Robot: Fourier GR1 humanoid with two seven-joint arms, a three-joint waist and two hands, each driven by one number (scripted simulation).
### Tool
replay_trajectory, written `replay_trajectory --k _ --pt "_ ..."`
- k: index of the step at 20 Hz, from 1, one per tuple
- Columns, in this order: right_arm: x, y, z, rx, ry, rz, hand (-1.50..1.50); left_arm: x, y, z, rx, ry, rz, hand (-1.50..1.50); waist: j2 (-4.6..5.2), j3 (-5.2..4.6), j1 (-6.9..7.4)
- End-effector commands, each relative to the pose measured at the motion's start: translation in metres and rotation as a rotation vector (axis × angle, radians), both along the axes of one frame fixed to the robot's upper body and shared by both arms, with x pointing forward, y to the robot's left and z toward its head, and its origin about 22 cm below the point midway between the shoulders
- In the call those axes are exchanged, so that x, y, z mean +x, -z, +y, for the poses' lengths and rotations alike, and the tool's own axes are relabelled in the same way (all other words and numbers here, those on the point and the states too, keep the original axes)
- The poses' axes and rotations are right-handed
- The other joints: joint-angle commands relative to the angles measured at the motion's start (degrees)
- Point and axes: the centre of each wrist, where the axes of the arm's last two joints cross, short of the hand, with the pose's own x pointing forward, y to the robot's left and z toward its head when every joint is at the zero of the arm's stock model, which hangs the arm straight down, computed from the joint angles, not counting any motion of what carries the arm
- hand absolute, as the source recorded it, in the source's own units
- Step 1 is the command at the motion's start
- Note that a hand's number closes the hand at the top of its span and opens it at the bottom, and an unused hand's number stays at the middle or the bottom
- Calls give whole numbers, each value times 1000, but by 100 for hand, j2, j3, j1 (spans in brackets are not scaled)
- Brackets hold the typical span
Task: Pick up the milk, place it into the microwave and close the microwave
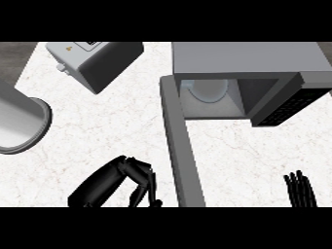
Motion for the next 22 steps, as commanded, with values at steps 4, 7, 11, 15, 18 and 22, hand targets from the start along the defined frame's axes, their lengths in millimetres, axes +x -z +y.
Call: replay_trajectory --k 4,7,11,15,18,22 --pt "-19 -15 -11 30 -9 -42 -150 6 29 -68 95 124 -53 150 7 0 1" --pt "-26 -28 -15 20 -49 -83 -150 16 44 -89 152 126 -65 150 14 -2 -58" --pt "-24 -42 -4 56 -108 -140 -150 -1 54 -123 194 147 -38 150 16 -2 -142" --pt "-18 -61 -7 68 -168 -202 -150 2 65 -141 223 132 14 150 35 -3 -326" --pt "-9 -79 -2 83 -226 -220 -150 19 66 -146 234 89 36 150 69 -8 -452" --pt "0 -99 -9 93 -245 -249 -150 22 66 -151 156 6 46 150 105 -16 -625"
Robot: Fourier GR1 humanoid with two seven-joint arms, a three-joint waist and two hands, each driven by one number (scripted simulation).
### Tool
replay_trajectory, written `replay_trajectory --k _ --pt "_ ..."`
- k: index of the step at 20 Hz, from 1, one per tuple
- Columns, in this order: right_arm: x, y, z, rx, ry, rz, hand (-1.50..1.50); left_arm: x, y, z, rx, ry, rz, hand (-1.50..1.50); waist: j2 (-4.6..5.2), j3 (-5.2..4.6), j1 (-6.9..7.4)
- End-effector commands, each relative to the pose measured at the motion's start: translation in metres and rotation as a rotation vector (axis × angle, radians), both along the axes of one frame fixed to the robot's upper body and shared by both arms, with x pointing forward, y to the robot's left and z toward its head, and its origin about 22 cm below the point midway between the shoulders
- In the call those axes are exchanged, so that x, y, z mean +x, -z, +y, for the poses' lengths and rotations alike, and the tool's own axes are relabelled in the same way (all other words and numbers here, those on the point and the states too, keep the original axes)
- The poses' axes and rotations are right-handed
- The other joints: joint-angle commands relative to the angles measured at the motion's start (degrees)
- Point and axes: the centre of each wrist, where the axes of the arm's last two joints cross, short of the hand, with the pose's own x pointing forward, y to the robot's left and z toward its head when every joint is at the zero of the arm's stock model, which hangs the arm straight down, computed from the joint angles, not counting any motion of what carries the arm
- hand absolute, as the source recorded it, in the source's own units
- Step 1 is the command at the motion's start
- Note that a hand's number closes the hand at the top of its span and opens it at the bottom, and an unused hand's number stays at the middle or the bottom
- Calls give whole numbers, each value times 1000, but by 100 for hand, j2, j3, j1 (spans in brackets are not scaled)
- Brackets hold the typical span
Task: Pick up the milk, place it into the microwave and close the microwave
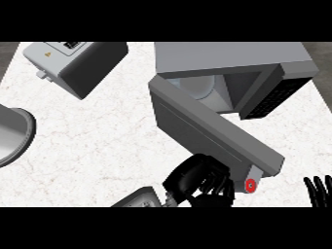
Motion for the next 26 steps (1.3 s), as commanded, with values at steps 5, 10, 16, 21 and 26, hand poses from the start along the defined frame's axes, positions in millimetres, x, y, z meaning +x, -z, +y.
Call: replay_trajectory --k 5,10,16,21,26 --pt "7 -31 7 6 -116 -62 -150 27 -15 -10 -150 -136 -2 -150 106 -18 -462" --pt "4 -41 9 33 -161 -76 -150 52 -25 -8 -206 -288 -64 -150 134 -12 -662" --pt "4 -55 7 34 -228 -70 -150 78 -38 -8 -251 -390 -73 150 217 -8 -910" --pt "6 -68 7 34 -275 -89 -150 96 -45 -3 -324 -423 -55 150 297 -15 -1078" --pt "4 -73 11 63 -263 -90 -150 113 -58 -4 -352 -443 -76 150 337 -4 -1218"
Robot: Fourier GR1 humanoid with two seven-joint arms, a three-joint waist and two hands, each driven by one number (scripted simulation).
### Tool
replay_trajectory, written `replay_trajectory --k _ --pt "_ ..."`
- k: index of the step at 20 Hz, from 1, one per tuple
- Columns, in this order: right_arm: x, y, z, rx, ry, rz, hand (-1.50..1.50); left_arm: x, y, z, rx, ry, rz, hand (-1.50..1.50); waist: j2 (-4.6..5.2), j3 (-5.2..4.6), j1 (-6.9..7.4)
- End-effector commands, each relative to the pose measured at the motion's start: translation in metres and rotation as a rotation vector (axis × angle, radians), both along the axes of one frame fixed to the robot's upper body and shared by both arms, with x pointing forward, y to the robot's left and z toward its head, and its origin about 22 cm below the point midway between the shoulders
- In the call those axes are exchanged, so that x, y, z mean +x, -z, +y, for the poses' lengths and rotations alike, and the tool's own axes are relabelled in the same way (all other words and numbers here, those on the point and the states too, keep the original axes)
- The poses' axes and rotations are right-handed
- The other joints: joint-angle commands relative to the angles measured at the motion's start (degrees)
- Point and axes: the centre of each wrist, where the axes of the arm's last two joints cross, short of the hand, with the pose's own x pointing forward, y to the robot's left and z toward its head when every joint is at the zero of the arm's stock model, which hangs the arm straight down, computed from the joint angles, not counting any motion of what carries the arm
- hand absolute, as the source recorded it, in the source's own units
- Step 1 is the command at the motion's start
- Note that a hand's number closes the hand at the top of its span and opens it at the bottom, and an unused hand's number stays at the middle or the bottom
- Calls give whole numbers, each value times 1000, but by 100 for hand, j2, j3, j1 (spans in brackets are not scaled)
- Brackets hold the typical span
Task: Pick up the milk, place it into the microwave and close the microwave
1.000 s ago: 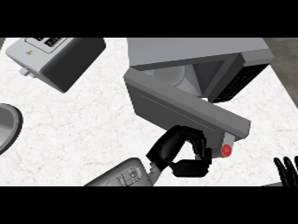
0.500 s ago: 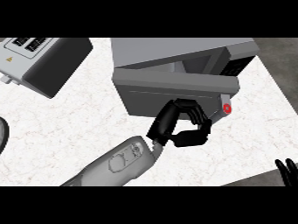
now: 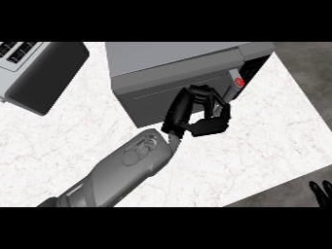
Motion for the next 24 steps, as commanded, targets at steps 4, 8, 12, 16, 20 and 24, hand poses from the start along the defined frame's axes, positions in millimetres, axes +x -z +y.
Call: replay_trajectory --k 4,8,12,16,20,24 --pt "-1 -12 -3 10 -41 -13 -150 21 -13 1 -50 -46 -26 150 71 7 -205" --pt "-2 -18 -5 14 -52 -18 -150 23 -13 1 -65 -53 -33 150 52 12 -198" --pt "-3 -23 -4 33 -78 -24 -150 23 -10 2 -69 -66 -35 150 83 16 -271" --pt "-5 -26 -2 39 -104 -23 -150 25 -6 4 -68 -85 -46 150 97 22 -309" --pt "-1 -41 -7 3 -114 -71 -150 25 -7 3 -79 -91 -38 150 67 11 -362" --pt "-1 -44 -9 13 -110 -73 -150 25 -7 2 -77 -93 -57 150 100 23 -407"
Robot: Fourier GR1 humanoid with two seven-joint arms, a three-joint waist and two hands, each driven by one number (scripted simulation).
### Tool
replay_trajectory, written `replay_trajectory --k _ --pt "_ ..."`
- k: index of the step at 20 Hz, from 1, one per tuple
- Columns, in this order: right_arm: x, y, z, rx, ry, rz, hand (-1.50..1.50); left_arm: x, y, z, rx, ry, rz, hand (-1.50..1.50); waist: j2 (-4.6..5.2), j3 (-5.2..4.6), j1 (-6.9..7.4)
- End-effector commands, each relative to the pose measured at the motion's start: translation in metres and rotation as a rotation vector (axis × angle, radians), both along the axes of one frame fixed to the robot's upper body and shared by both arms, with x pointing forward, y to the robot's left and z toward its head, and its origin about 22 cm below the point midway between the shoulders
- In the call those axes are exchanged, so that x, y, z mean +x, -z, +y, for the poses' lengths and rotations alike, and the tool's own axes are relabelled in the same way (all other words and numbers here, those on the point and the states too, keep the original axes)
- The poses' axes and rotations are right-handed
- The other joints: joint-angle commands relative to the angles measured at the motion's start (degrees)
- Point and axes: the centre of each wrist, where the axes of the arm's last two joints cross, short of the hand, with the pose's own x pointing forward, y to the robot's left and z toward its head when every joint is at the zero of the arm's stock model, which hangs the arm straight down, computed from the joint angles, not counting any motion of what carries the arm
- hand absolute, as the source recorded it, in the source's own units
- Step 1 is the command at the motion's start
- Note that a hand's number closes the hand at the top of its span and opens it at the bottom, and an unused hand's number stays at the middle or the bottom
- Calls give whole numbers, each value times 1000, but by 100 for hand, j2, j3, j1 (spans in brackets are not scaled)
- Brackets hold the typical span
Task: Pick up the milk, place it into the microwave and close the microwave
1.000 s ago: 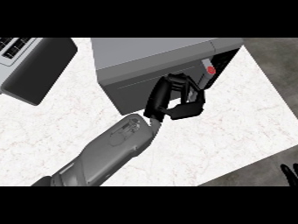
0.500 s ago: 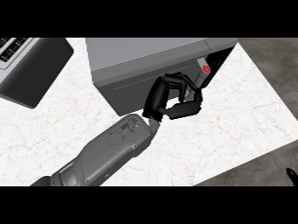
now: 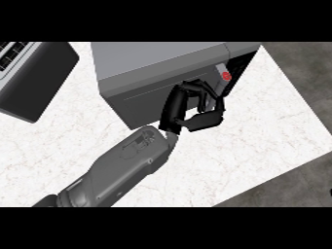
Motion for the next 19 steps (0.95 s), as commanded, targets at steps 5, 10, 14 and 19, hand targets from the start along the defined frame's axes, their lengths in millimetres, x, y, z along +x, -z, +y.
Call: replay_trajectory --k 5,10,14,19 --pt "-4 -1 2 65 -31 7 -150 19 -14 -4 0 -6 -20 150 103 17 -48" --pt "-8 -6 1 55 -50 22 -150 21 -12 -2 3 -34 -18 150 100 15 -131" --pt "-9 -10 -2 51 -56 18 -150 24 -17 -3 -10 -25 -21 150 112 16 -154" --pt "-11 -15 -4 44 -80 25 -150 24 -14 -3 -10 -31 -28 150 86 15 -167"
